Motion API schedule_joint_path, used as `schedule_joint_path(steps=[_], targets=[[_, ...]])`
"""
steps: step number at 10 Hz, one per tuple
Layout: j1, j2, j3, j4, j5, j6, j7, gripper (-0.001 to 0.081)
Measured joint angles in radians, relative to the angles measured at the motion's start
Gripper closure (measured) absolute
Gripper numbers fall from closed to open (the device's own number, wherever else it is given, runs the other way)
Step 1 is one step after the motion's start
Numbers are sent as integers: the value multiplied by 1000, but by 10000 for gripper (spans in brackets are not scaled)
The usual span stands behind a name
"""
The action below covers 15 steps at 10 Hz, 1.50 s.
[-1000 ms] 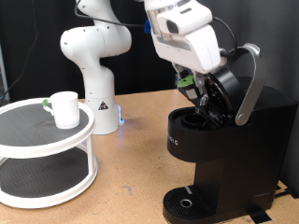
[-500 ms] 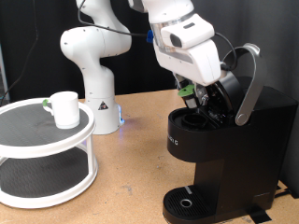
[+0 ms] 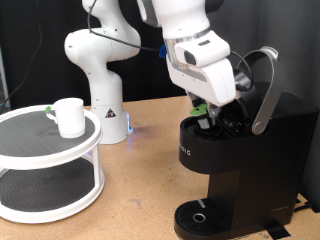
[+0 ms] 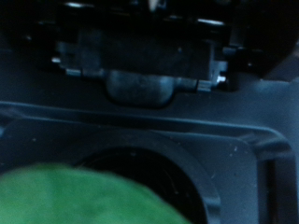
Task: Make a cup of coffee with the keurig machine
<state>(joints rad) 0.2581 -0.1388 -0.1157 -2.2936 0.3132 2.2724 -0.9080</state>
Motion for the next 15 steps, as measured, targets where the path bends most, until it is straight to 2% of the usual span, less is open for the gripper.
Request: schedule_joint_path(steps=[2,13,14,15], targets=[[0,14,6,-3,5,23,0,345],[0,42,16,-4,4,32,0,346],[0,50,16,-5,3,32,0,210],[0,57,16,-2,3,32,0,210]])
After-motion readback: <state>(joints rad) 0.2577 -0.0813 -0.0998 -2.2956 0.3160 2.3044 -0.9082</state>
